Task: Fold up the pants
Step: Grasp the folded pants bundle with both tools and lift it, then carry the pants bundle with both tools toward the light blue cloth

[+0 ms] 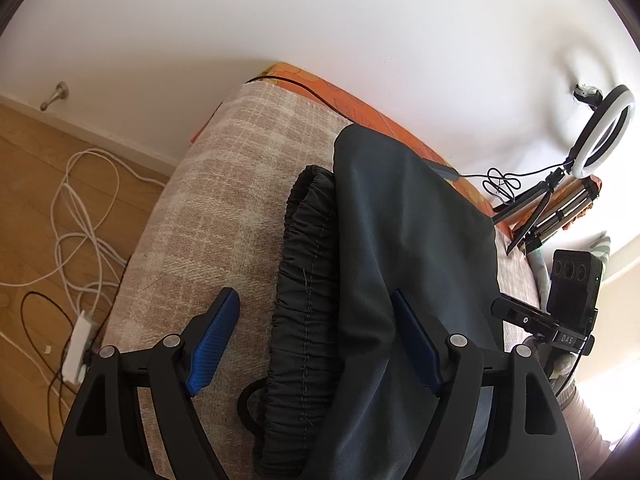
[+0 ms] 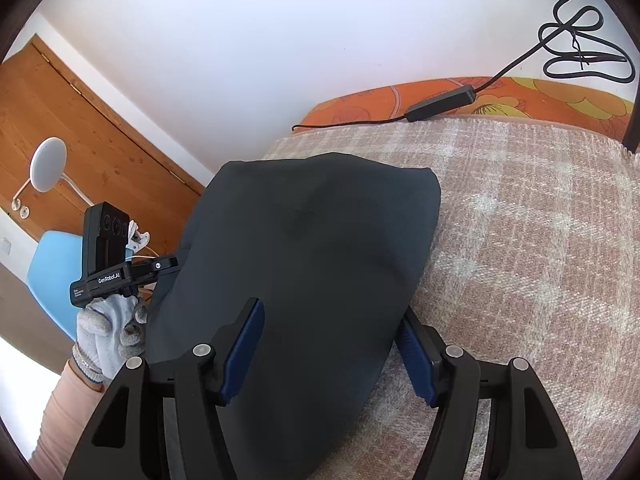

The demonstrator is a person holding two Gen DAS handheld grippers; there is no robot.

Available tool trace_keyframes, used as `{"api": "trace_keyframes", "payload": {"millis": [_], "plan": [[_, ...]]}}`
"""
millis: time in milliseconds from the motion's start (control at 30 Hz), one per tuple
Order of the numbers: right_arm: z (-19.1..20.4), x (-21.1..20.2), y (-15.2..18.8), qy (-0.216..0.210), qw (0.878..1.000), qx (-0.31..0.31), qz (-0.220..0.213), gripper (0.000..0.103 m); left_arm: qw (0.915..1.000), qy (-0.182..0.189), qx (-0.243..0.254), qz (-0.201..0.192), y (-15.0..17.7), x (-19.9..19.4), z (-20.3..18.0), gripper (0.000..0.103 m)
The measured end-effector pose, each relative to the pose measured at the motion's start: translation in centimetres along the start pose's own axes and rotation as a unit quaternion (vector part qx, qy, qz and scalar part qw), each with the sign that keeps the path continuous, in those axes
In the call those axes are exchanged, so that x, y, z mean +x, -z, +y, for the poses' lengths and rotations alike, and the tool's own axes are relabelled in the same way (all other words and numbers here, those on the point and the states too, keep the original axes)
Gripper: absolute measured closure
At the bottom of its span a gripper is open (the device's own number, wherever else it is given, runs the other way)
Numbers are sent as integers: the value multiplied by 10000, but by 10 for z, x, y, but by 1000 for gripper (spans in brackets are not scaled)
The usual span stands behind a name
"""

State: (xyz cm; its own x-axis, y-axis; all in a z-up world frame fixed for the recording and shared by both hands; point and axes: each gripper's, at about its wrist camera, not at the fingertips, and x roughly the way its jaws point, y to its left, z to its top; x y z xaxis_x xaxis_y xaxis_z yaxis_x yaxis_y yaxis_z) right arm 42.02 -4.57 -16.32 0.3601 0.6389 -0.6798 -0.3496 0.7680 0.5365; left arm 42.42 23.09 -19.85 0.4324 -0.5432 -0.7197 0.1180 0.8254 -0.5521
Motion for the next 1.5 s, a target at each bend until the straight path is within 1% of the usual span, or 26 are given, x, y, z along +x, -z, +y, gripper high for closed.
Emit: {"api": "trace_keyframes", "payload": {"millis": [100,167,200,233,267,333,367,467,533,600,733,767,900,967,1000,1067,1100,1133,1167,1200,1233,1267,1300,1367,1400,1500], "plan": [[6,7,-1,-97,9999,-108,-1,37,9997,-49,215,-77,1,1,-3,26],[10,13,-4,-140,9998,-150,36,42,9997,-34,181,-136,1,1,-3,28],[12,17,-6,-151,9997,-173,51,43,9998,72,99,-145,0,2,-2,42],[15,20,-7,-132,9997,-200,42,50,9996,252,-62,-73,0,5,0,57],[18,24,-8,-124,9996,-220,89,60,9995,232,-149,-140,0,5,0,57],[23,27,-7,-64,9994,-305,153,74,9998,-1,103,-184,2,6,-6,62],[26,27,-6,-21,9993,-344,147,82,9997,-46,111,-207,3,5,-7,63],[31,26,-6,113,9987,-486,116,88,9994,-91,-7,-348,3,0,-7,73],[37,22,-6,234,9982,-550,40,90,9987,-171,49,-478,5,-7,-13,81],[44,14,-5,407,9968,-684,-82,91,9980,-193,58,-607,6,-13,-19,84],[58,-7,-1,650,9929,-964,-259,92,9968,-255,180,-732,11,-23,-31,85],[60,-12,-1,689,9917,-1045,-294,93,9963,-337,247,-751,12,-24,-33,85],[61,-12,-3,771,9922,-965,-176,93,9968,-444,183,-636,8,-15,-28,85],[64,-9,-2,899,9901,-1066,-130,93,9968,-419,233,-636,6,-12,-26,85],[64,-7,-1,861,9905,-1069,-65,93,9970,-407,280,-590,5,-10,-25,84],[61,0,-1,758,9927,-936,87,90,9984,-369,110,-403,1,-6,-15,72],[59,0,-1,767,9928,-913,75,89,9986,-371,26,-373,0,-3,-10,61],[56,1,0,731,9936,-859,91,82,9988,-338,-32,-360,0,-1,-7,54],[51,2,1,690,9947,-740,162,71,9993,-202,-79,-304,0,3,-5,54],[46,2,2,635,9959,-599,245,65,9993,-109,-78,-348,0,4,-4,54],[41,2,4,589,9967,-494,264,63,9993,-74,-49,-366,0,5,-4,56],[36,3,5,533,9972,-427,290,64,9993,-19,-34,-377,0,5,-5,58],[33,4,6,456,9978,-383,302,66,9994,40,-21,-340,0,7,-6,70],[29,4,7,316,9985,-344,272,89,9989,-59,80,-466,3,2,-12,76],[32,2,6,342,9985,-368,233,90,9983,-48,111,-563,4,-3,-15,82],[52,-12,5,640,9945,-825,17,92,9970,-36,8,-779,9,-18,-24,85]]}}
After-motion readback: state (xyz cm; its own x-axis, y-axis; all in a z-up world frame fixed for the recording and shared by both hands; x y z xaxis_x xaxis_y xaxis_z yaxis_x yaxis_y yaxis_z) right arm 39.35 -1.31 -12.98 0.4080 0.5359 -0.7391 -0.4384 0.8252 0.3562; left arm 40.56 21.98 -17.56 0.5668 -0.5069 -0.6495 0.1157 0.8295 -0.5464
